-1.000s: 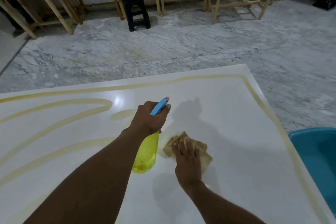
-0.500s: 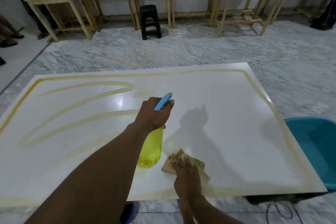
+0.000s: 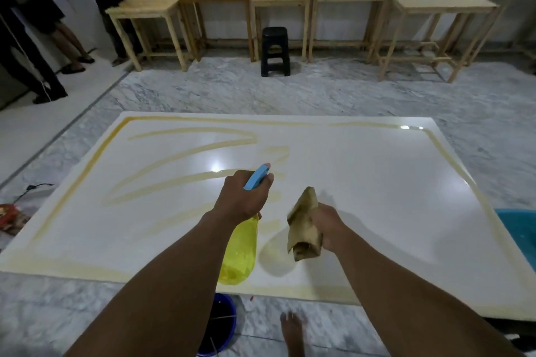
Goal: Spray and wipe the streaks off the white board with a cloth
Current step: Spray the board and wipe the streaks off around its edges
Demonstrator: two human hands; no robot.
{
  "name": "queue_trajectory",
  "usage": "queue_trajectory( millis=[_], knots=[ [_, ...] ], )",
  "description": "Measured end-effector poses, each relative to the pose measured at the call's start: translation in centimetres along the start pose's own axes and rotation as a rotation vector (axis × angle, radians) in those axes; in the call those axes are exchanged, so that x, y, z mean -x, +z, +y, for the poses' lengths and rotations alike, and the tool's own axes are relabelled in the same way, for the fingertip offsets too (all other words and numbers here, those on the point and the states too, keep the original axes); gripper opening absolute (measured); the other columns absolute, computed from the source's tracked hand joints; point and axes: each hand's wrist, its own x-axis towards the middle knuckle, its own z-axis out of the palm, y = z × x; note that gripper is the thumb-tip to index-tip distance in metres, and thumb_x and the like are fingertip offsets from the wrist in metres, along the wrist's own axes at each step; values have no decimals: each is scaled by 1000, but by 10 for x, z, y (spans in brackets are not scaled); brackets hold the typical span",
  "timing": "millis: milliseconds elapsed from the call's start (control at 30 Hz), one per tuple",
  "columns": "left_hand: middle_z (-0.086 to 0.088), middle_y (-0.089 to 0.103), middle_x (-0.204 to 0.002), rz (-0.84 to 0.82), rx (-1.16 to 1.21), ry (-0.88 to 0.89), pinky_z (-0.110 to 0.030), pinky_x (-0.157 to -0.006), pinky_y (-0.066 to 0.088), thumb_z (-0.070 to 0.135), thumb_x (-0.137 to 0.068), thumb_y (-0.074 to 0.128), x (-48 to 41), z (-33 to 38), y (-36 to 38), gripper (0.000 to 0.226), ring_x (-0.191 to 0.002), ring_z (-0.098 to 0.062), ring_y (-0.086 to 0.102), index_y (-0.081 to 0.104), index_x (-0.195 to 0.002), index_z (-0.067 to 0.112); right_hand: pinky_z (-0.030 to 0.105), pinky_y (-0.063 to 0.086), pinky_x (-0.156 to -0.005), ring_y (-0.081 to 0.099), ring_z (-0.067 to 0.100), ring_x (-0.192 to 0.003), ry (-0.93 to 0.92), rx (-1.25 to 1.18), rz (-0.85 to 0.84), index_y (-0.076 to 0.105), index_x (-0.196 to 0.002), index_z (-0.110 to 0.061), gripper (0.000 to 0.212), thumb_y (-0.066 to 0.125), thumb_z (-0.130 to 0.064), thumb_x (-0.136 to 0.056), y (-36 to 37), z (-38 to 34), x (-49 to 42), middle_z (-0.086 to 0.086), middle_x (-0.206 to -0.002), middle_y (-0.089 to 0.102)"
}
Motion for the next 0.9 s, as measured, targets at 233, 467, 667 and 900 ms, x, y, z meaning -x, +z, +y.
queue_trajectory(
  millis=[233,467,667,900],
  knots=[
    [-25,73,-93,35,27,-22,-49,-67,67,44,-99,64,-77,-18,-26,9,-74,-37,76,71,-98,38,40,52,-83,63,30,-95,-222,308,106,65,-100,-12,28,42,-8,-84,55,-96,-103,11,-101,66],
    [-20,74,-90,57,15,-70,-42,-61,67,42,-100,65,-173,-17,-41,21,-69,-33,77,75,-102,24,35,45,-85,61,32,-105,-410,563,273,59,-123,-24,42,46,-8,-86,102,-137,-189,5,-113,66],
    [-19,77,-92,88,10,-75,-21,-54,60,43,-100,65,-239,-19,-46,26,-73,-30,77,77,-109,22,43,42,-106,47,32,-130,-523,756,292,49,-138,-21,51,55,-14,-87,98,-169,-261,9,-141,50],
    [-18,67,-77,32,2,-53,-39,-56,66,41,-100,64,-267,-29,-40,10,-59,-34,74,71,-100,34,55,41,-102,40,41,-131,-587,1236,74,55,-132,-24,57,33,-44,-83,104,-142,-322,9,-141,49]
  ],
)
